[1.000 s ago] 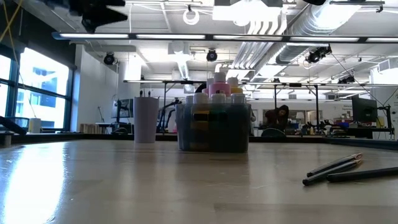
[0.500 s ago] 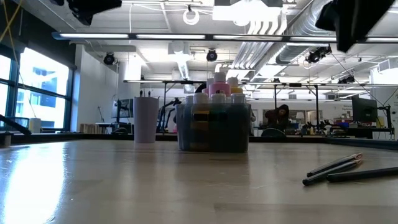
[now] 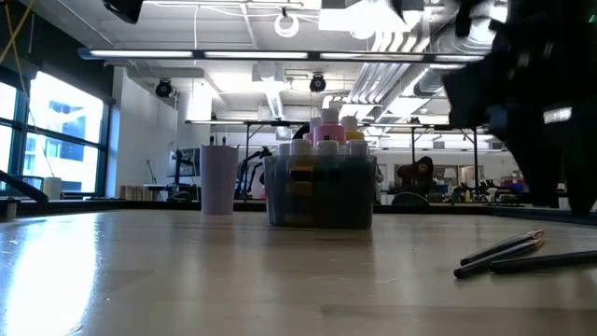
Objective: Pick & Place Paint Supplies
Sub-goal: Put the gold paint brush into the violet cup
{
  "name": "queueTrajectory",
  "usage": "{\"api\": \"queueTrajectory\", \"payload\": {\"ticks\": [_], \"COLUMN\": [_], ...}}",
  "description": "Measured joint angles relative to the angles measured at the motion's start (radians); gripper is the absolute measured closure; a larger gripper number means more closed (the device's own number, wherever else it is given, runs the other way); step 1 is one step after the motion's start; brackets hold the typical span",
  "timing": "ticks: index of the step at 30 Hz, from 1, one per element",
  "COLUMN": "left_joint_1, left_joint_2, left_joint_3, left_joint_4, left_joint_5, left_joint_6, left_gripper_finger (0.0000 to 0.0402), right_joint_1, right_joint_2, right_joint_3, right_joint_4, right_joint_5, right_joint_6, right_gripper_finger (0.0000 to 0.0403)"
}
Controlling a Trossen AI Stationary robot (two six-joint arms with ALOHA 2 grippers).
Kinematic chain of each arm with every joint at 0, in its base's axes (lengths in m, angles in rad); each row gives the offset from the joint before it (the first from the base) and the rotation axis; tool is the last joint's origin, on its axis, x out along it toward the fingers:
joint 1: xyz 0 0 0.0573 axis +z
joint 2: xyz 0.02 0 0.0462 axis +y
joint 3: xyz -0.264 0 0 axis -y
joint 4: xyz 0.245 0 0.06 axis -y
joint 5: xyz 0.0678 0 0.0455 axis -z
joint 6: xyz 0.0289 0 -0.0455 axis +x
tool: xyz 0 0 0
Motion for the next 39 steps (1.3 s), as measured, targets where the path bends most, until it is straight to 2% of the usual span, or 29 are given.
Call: {"api": "queueTrajectory", "payload": {"ticks": [6,12,21,28,39], "left_joint_1": [0.0,0.0,0.0,0.002,0.002], "left_joint_2": [0.0,0.0,0.0,0.0,0.0], "left_joint_3": [0.003,0.003,0.003,0.003,0.003], "left_joint_4": [-0.003,-0.011,-0.018,-0.019,-0.019], "left_joint_5": [0.0,0.0,0.001,0.0,0.0], "left_joint_6": [-0.029,-0.036,-0.036,-0.031,-0.027], "left_gripper_finger": [0.0183,0.0183,0.0183,0.0183,0.0183], "right_joint_1": [-0.065,-0.119,-0.119,-0.086,-0.085], "right_joint_2": [0.041,0.041,0.04,0.034,0.035], "right_joint_3": [0.0,0.0,-0.057,-0.122,-0.124], "right_joint_4": [-0.035,-0.025,0.003,0.094,0.107], "right_joint_5": [0.023,-0.004,-0.083,-0.057,-0.05], "right_joint_6": [-0.059,-0.074,-0.075,-0.074,-0.074], "right_gripper_finger": [0.0328,0.0349,0.0349,0.035,0.035]}}
